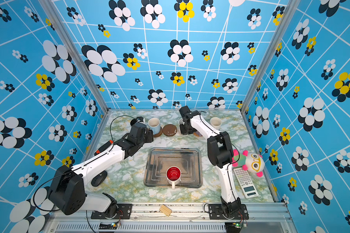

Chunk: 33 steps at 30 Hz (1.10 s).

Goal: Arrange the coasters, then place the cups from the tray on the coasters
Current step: 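Lower the speckled mug onto the beaded coaster with the right gripper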

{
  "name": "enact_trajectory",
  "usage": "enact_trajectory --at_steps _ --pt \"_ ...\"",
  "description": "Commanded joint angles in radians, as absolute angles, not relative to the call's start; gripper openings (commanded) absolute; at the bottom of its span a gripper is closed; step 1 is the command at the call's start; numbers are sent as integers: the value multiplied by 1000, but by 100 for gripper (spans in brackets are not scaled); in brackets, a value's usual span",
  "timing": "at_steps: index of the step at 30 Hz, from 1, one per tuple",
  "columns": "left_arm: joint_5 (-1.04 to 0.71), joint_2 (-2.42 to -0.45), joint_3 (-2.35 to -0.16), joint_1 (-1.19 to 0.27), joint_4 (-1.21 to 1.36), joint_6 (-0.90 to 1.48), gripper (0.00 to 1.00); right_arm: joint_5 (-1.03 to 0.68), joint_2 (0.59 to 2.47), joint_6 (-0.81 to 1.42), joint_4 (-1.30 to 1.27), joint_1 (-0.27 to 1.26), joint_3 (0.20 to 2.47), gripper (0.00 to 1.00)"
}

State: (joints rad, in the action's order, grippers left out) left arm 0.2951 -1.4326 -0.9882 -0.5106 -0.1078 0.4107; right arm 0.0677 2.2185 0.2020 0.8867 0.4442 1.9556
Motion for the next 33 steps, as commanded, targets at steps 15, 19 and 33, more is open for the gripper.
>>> enact_trajectory --at_steps 15,19,33 --pt "288 -1436 -977 -501 -107 423 66 74 2246 206 884 437 2020 0" --pt "288 -1436 -977 -500 -107 425 66 73 2246 206 884 435 2020 0" --pt "288 -1436 -978 -500 -108 425 66 67 2253 210 891 435 2026 0"
